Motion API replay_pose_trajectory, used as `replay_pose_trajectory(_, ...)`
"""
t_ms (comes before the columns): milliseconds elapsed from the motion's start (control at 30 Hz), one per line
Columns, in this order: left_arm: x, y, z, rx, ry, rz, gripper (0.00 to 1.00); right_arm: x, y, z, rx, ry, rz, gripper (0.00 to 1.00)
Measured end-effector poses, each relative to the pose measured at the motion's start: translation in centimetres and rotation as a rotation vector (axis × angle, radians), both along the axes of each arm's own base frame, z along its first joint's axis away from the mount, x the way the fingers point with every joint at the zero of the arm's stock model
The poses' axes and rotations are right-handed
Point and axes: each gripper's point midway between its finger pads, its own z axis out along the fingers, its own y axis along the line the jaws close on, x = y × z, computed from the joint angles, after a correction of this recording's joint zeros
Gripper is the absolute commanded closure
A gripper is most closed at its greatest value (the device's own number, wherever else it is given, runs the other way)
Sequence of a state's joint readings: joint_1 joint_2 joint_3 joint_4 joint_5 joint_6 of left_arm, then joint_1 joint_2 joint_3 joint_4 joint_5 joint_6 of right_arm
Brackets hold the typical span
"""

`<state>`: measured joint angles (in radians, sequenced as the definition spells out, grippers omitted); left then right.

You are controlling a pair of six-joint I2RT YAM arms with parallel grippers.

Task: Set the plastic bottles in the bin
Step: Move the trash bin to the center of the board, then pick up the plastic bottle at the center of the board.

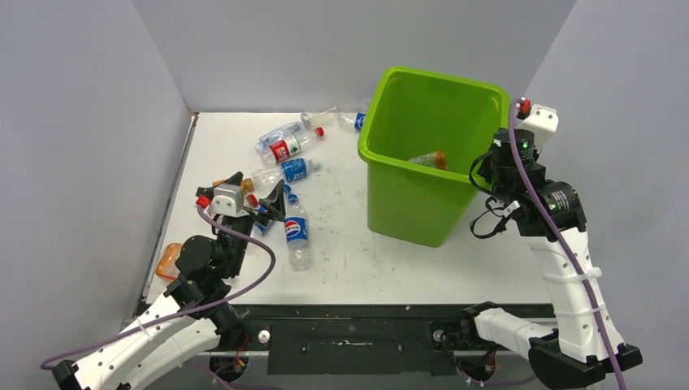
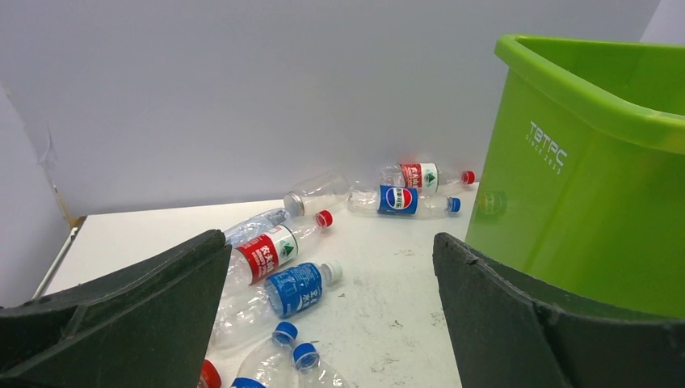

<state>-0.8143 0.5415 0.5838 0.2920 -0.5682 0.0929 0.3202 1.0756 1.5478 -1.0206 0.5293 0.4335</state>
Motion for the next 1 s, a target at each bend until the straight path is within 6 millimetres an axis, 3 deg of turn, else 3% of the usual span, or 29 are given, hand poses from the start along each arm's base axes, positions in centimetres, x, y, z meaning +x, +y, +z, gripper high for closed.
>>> replay_pose_trajectory(67,0.0,0.0,0.0,0.001,0.0,0.002,0.04,0.3,-0.1,0.3,0.004,-0.02,-0.012,0.3)
replay_pose_trajectory(167,0.0,0.1,0.0,0.001,0.0,0.005,0.04,0.6,-0.3,1.3,0.018,-0.06,-0.025,0.19)
replay_pose_trajectory(400,0.1,0.0,-0.1,0.004,0.003,0.005,0.04,0.3,0.3,4.3,0.075,-0.141,0.003,0.12)
replay_pose_trajectory(567,0.2,-0.2,-0.4,0.012,0.011,0.004,0.04,-1.3,1.9,6.1,0.166,-0.214,0.111,0.13)
replay_pose_trajectory(700,0.3,-0.3,-0.6,0.018,0.017,0.003,0.04,-3.6,4.9,9.1,0.267,-0.323,0.318,0.19)
replay_pose_trajectory(867,0.6,-0.6,-1.0,0.031,0.028,0.003,0.04,-7.0,10.9,12.9,0.382,-0.433,0.708,0.27)
replay_pose_trajectory(1000,0.9,-0.8,-1.5,0.047,0.043,0.008,0.04,-8.1,14.7,11.9,0.434,-0.391,0.936,0.29)
